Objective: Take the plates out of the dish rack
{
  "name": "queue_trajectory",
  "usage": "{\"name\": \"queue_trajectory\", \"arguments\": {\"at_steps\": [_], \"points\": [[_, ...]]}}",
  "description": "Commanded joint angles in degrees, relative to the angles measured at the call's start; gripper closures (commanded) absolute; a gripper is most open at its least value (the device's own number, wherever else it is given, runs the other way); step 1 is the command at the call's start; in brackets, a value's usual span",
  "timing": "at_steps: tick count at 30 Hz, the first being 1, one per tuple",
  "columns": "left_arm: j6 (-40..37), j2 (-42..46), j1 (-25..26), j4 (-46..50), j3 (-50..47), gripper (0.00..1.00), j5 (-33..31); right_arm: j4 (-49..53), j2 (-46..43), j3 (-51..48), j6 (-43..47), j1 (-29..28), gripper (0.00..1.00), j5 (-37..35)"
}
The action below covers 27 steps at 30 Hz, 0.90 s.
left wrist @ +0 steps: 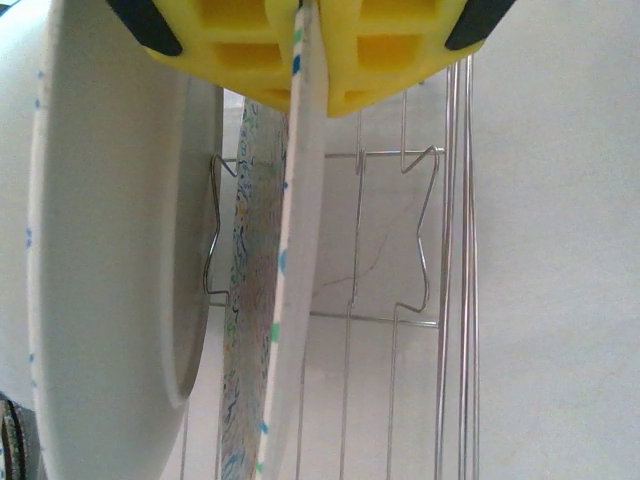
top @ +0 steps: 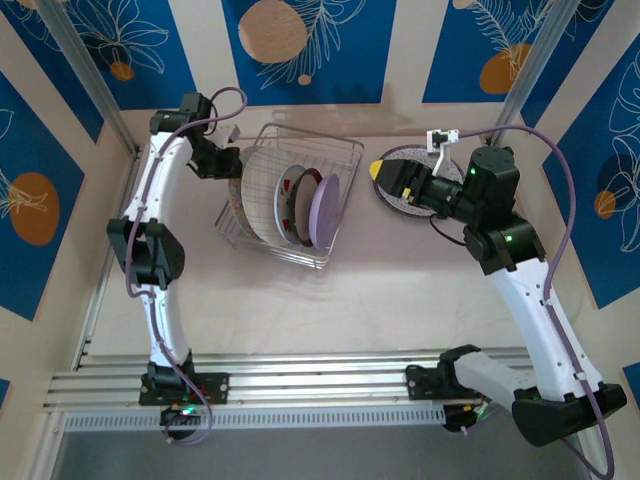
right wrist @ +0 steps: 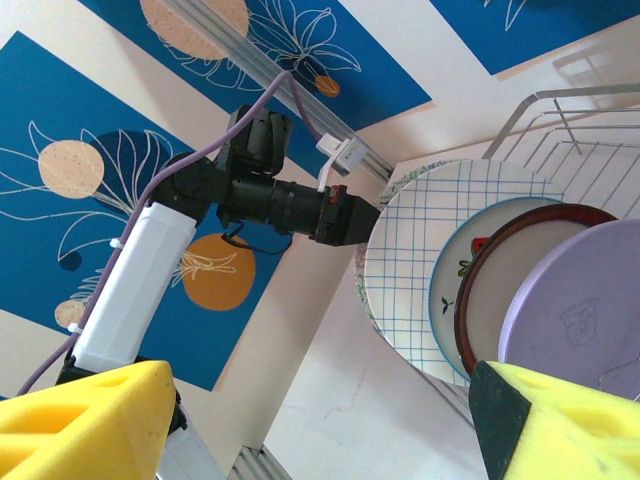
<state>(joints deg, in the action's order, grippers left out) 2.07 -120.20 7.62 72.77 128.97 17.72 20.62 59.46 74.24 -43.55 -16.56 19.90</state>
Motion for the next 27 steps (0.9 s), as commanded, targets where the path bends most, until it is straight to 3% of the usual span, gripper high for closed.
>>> {"name": "queue_trajectory", "arguments": {"at_steps": [1,17,27], "points": [[2.04,1.41,1.04,1.64,2.71,1.00,-0.30,-0.23,0.04,0.14,0.05,-0.52,0.22,-0.30],[2.93,1.89,0.90,5.57,9.37,1.00,-1.39,0.34,-0.22,0.42,0.06,-0.64,0.22,-0.33],[3.63,3.16,0.15,9.87,13.70,1.00,-6.86,0.03,-0.31,0.38,-0.49,-0.67,0.21,-0.13]]}}
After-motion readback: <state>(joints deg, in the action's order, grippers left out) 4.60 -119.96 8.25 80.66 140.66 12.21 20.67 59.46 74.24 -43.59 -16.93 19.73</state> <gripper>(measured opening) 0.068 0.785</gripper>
